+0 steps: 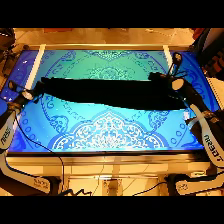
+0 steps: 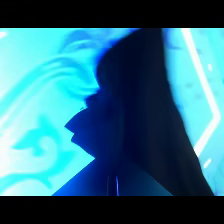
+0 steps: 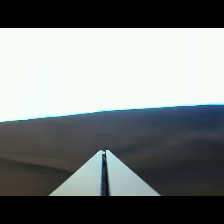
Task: Fold the clothes and pants, and hang the long-sleeved shirts on hangers.
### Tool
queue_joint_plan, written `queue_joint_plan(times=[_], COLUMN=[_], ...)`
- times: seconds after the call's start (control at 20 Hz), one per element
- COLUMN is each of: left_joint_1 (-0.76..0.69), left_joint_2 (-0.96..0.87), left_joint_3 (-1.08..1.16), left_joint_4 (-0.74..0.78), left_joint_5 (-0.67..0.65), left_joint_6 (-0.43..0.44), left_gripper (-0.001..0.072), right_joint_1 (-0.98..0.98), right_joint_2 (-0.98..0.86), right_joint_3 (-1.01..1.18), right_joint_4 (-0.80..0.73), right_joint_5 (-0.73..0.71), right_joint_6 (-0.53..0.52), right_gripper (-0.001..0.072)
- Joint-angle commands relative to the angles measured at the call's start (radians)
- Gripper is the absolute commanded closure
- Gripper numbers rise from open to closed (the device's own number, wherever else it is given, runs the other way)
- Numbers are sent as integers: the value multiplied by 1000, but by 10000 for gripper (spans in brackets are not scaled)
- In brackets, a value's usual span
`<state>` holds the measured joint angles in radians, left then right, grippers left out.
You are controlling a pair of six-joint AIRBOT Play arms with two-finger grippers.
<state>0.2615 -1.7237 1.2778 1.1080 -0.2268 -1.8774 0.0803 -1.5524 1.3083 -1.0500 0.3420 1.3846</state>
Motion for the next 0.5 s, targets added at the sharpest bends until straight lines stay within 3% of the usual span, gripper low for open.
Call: queue_joint_plan(times=[0.0, 0.3, 0.45], left_joint_1=[-12, -51, -61], left_joint_2=[24, 297, 448], left_joint_3=[166, 262, 262], left_joint_4=[164, 163, 164], left_joint_5=[-309, -553, -746], left_joint_6=[182, 547, 589], left_gripper=[701, 700, 700], right_joint_1=[103, 258, 342], right_joint_2=[-1, -23, -52], right_joint_3=[3, 9, 51], right_joint_4=[1, 11, 34], right_joint_5=[-100, -95, -33], right_joint_6=[3, 240, 266], right_gripper=[686, 688, 689])
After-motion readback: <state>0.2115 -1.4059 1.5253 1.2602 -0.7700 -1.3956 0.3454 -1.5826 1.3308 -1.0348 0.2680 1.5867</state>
